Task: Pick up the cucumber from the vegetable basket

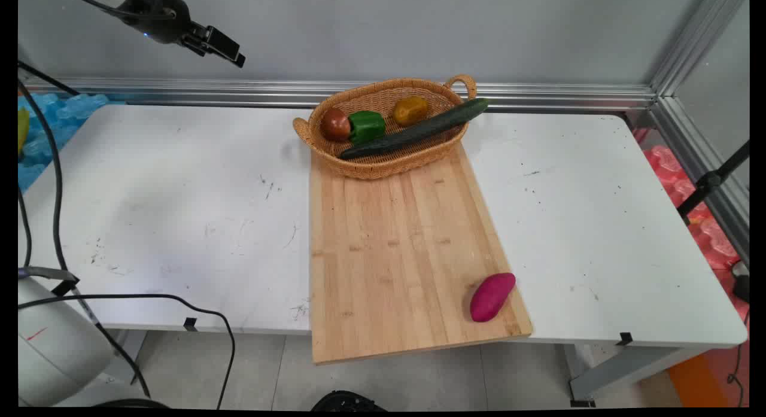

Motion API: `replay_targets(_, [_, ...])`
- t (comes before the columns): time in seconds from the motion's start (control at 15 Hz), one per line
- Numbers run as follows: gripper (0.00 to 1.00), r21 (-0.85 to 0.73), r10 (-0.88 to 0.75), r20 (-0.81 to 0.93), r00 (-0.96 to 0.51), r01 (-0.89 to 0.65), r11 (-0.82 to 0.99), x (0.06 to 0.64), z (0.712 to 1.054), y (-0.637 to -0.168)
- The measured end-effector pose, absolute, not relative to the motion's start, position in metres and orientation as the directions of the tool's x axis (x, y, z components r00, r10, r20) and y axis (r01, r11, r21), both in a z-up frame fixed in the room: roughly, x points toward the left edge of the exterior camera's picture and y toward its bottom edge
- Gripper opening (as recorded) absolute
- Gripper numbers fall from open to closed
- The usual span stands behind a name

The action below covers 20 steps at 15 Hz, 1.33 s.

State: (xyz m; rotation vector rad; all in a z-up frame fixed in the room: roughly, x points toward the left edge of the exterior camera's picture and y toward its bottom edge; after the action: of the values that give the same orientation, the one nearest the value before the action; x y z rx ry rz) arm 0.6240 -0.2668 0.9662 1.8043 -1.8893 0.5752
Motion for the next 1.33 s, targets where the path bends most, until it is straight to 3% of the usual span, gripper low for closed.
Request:
replay_targets(0.27, [1.0, 0.057, -0.803, 0.593, -0.059, -0.992, 0.115, 0.605, 0.966, -0.268])
replay_targets(0.73, [1.0, 0.046, -0.735, 0.604, -0.309, -0.907, 0.419, 0.518, 0.964, -0.308])
replay_targets(1.33, [1.0, -0.038, -0.612, 0.556, -0.563, -0.752, 0.658, 0.419, 0.915, -0.398])
